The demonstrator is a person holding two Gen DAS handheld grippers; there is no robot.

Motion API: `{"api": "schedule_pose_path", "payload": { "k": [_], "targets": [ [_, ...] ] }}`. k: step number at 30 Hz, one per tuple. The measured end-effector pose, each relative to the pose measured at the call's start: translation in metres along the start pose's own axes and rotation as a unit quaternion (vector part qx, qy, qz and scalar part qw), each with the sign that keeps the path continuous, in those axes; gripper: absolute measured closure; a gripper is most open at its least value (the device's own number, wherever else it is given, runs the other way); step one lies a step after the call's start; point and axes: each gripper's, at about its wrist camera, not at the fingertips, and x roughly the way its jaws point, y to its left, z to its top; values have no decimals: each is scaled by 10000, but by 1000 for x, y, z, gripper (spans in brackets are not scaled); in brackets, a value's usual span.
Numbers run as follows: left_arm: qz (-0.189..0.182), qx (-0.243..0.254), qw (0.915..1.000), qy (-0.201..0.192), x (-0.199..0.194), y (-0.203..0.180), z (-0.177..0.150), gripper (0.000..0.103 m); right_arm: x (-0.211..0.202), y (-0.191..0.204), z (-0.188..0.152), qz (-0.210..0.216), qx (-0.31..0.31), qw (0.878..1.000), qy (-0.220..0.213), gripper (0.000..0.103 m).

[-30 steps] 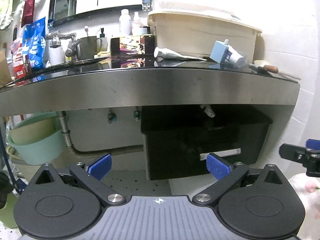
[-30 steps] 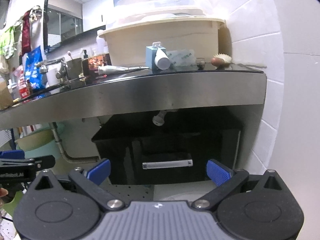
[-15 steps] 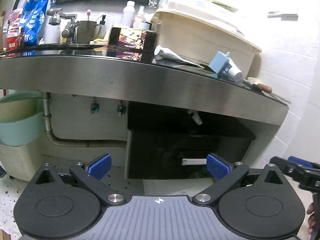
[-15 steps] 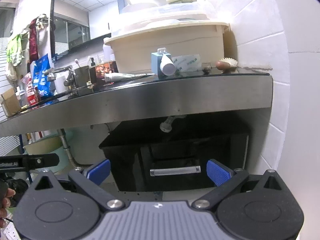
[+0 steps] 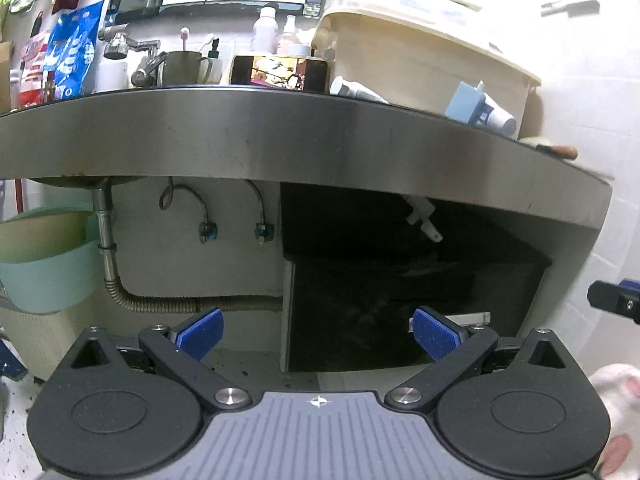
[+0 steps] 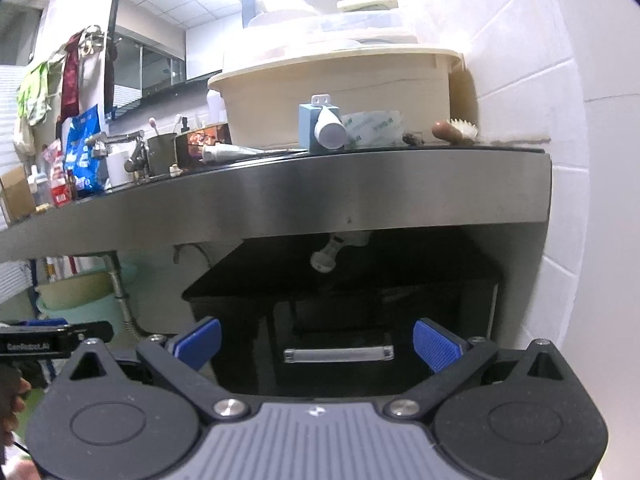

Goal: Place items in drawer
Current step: 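Lower both tools toward the black drawer under the sink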

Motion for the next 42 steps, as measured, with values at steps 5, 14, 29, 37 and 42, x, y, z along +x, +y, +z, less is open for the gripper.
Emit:
{"api": "schedule_pose_path", "payload": {
  "k": [5,14,29,37,42],
  "targets": [
    [60,57,9999,-70,4,-1,-9,1,7,-1,-12,-56,-145,9999,-42,0],
    [83,138,9998,-107,10,12,-18,1,8,0,-27,-152,-319,9994,9,0],
    [43,223,9996,139,20,12,-25,1,17,10,-42,-103,-605,9972,419,0],
    [57,175,9993,326,28,15,-28,1,20,22,-47,-77,-948,9936,608,0],
    [92,48,9988,481,30,14,-35,2,27,26,-51,-26,-1078,9909,811,0]
  ]
}}
